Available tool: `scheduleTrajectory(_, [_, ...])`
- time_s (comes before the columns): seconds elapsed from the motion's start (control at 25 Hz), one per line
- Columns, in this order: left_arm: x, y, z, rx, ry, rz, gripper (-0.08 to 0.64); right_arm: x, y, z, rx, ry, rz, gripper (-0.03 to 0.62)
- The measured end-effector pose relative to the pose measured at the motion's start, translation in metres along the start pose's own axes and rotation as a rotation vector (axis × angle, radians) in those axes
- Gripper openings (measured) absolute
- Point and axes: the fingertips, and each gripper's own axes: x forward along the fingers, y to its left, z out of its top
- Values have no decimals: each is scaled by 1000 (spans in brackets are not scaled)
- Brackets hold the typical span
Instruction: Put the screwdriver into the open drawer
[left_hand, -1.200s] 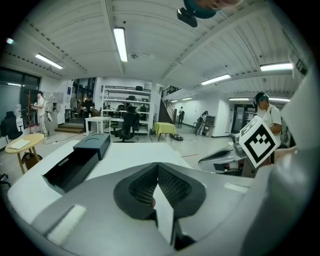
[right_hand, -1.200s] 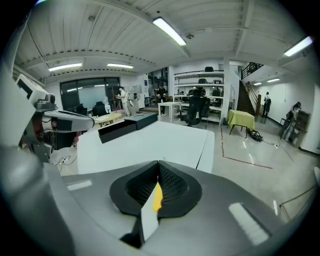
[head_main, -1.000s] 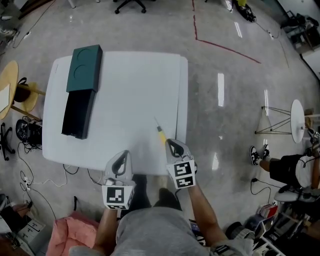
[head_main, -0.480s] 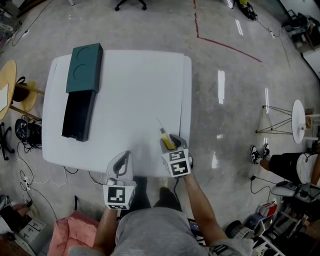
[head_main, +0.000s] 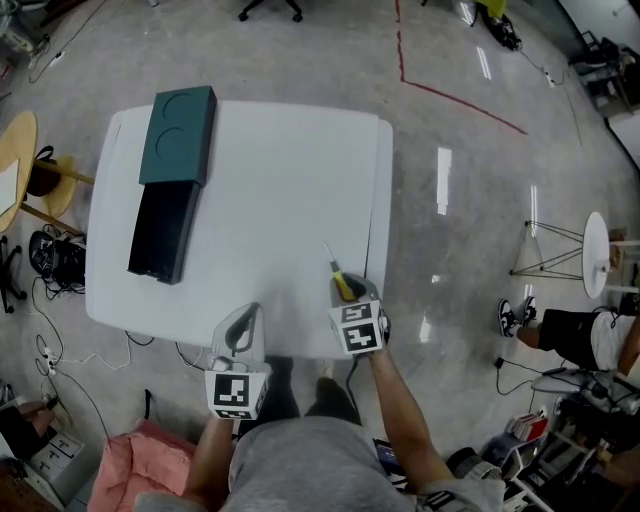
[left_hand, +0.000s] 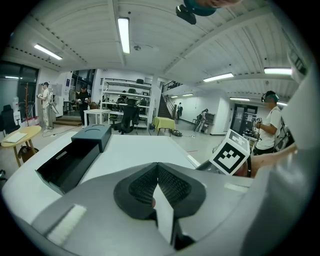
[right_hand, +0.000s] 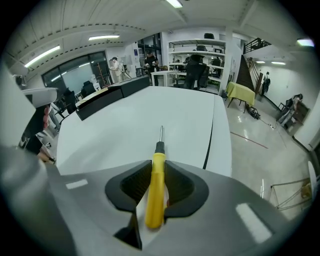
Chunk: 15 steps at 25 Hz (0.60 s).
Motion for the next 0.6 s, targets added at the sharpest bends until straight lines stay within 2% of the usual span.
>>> scheduleTrajectory(0.28, [-3, 7, 5, -2, -13, 6, 12, -5, 4, 1, 1, -12, 11, 81])
scheduleTrajectory(0.6, [-7, 15, 18, 10, -45, -5, 11, -44, 15, 37, -9, -125, 3, 81])
